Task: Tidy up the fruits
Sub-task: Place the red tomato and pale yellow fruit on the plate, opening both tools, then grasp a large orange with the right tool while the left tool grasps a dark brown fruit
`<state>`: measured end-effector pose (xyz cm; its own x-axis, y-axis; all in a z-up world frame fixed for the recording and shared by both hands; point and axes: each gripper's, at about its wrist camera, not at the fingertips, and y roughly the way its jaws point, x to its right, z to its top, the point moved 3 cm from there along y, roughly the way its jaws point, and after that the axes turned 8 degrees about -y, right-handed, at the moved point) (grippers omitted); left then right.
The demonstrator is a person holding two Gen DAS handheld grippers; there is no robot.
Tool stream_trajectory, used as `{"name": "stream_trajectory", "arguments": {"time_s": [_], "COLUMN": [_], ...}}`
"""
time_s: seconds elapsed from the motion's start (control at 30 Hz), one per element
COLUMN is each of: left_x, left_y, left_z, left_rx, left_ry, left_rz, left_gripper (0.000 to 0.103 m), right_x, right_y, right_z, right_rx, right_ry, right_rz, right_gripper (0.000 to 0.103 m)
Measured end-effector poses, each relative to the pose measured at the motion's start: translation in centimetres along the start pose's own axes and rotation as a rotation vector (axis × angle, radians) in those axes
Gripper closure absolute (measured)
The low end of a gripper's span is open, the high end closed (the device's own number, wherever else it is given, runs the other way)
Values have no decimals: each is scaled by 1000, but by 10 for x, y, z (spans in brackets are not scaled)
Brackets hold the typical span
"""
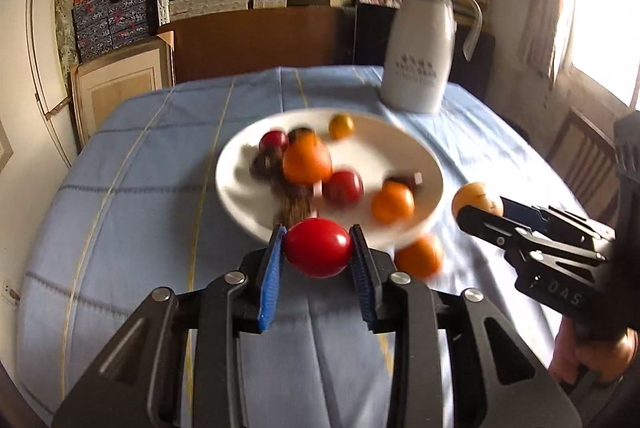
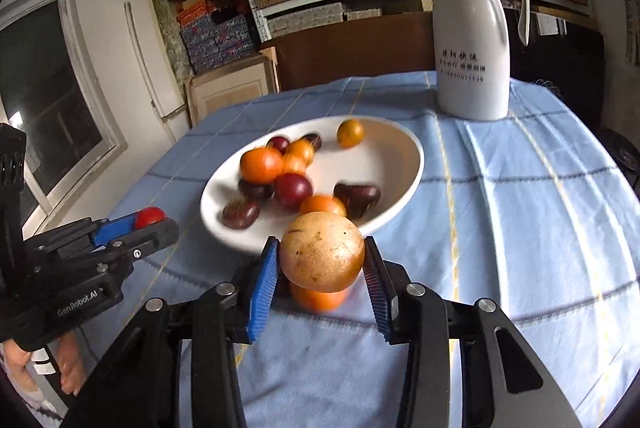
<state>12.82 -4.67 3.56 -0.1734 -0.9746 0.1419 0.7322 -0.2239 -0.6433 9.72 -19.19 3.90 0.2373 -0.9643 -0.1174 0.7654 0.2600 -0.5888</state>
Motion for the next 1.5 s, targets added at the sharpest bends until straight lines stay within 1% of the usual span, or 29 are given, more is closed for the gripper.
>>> {"name": "stream_trajectory", "arguments": {"time_s": [0.1,0.23,0.3,0.4,0.43,0.47,0.5,0.53,0.6,0.7,0.77,0.8,0.83,0.9,0.93,1.03,1.17,1.23,1.4,1.5], "left_x": [10,24,25,19,17,14,12,11,10,10,8,6,5,2,0,-4,-11,-17,-31,-35], "left_y": [21,56,71,86,87,87,86,83,78,70,62,59,55,44,39,25,16,13,4,2], "left_z": [16,17,14,9,8,8,8,8,9,7,4,2,0,-4,-6,-15,-29,-37,-53,-59], "left_rx": [-2,-34,-60,-97,-98,-99,-97,-88,-61,-34,-21,-13,1,29,41,67,58,45,24,13], "left_ry": [1,29,29,31,23,14,5,-2,1,16,16,16,17,20,15,5,3,-12,-58,-72], "left_rz": [-16,-23,-29,-16,-15,-16,-21,-24,-12,6,20,28,40,55,53,53,76,88,102,105], "left_gripper": [71,71,71,71,69,67,62,52,44,41,36,32,30,28,23,17,16,13,11,10], "right_x": [11,28,32,35,37,37,36,36,35,31,28,26,25,23,22,21,19,14,-2,-3], "right_y": [17,55,70,90,95,97,96,94,87,73,63,59,56,50,46,37,19,13,19,26], "right_z": [21,41,44,45,43,40,38,37,37,35,31,28,24,11,5,-12,-27,-36,-51,-51], "right_rx": [4,-17,-35,-58,-71,-81,-82,-76,-57,-21,-1,8,10,-3,-11,-35,-25,-34,-90,-107], "right_ry": [36,92,101,112,120,123,128,131,121,98,82,71,64,50,45,43,56,53,0,15], "right_rz": [-7,-25,-29,-29,-25,-14,-7,-11,-19,-32,-41,-47,-52,-59,-61,-72,-58,-46,-18,10], "right_gripper": [61,61,61,59,59,56,54,54,53,52,51,51,51,50,50,49,45,44,44,44]}}
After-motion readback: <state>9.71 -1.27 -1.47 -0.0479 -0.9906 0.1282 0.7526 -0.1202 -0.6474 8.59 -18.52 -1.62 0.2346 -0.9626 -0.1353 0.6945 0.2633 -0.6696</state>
